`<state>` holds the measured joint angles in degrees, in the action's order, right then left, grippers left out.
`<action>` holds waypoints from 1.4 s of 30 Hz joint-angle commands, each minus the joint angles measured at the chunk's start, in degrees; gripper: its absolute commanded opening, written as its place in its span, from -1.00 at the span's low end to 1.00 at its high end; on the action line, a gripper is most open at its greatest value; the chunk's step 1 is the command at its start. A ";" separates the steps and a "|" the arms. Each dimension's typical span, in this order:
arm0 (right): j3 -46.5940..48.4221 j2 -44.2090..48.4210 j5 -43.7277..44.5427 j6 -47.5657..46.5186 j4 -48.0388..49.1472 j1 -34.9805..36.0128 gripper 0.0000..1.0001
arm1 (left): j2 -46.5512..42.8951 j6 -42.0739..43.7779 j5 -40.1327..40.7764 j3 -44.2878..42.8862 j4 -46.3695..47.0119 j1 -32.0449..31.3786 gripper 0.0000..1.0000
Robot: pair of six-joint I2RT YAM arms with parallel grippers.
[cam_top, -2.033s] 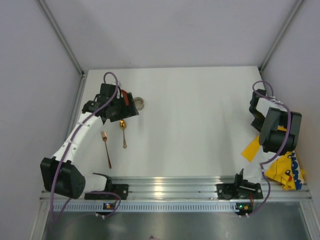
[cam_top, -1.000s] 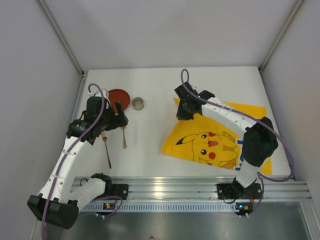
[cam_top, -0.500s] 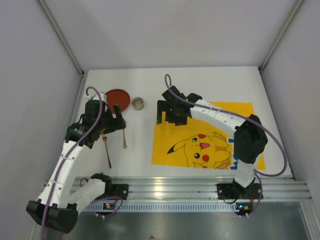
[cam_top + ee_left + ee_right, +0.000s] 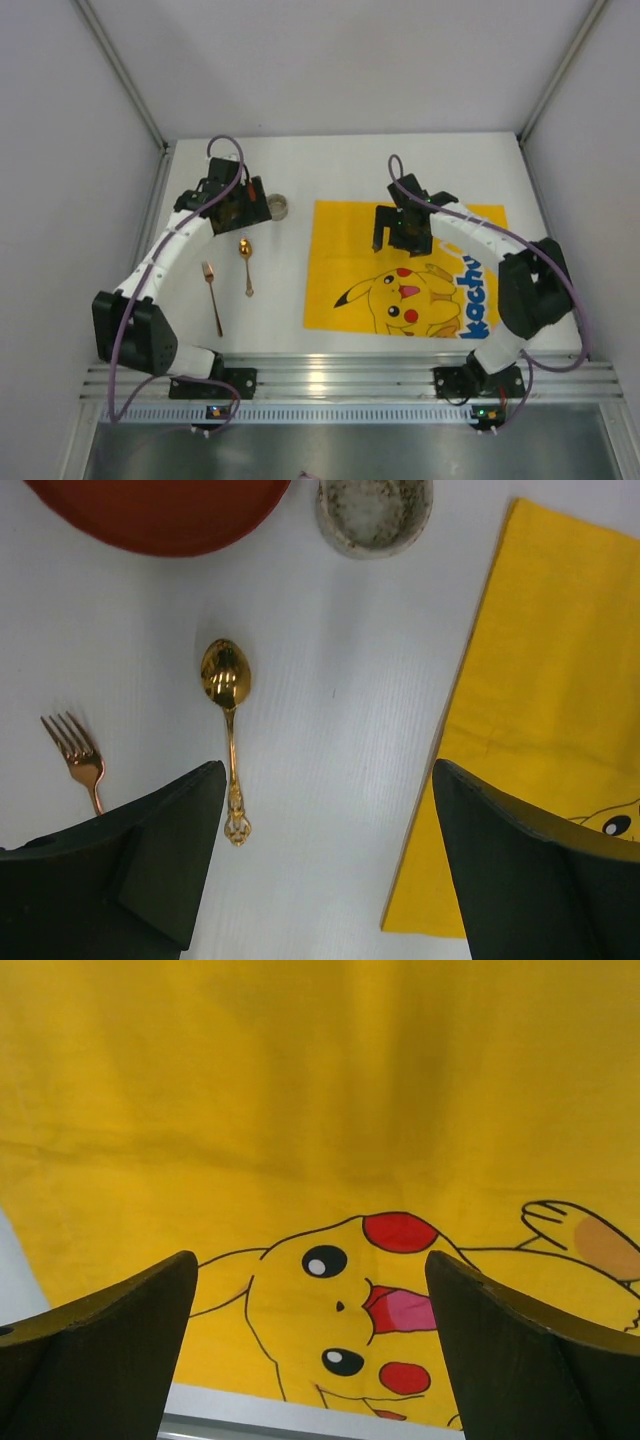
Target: Set the dinner table for one person
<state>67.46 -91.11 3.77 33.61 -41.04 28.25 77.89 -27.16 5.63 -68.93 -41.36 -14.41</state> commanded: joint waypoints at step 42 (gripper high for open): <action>25.62 -10.51 1.24 -9.08 -6.68 4.54 0.99 | 22.39 -1.32 1.93 -10.88 10.07 22.59 0.80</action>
<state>93.25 -110.63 2.11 26.26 -45.34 33.76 98.45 -27.57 7.40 -79.66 -35.42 8.05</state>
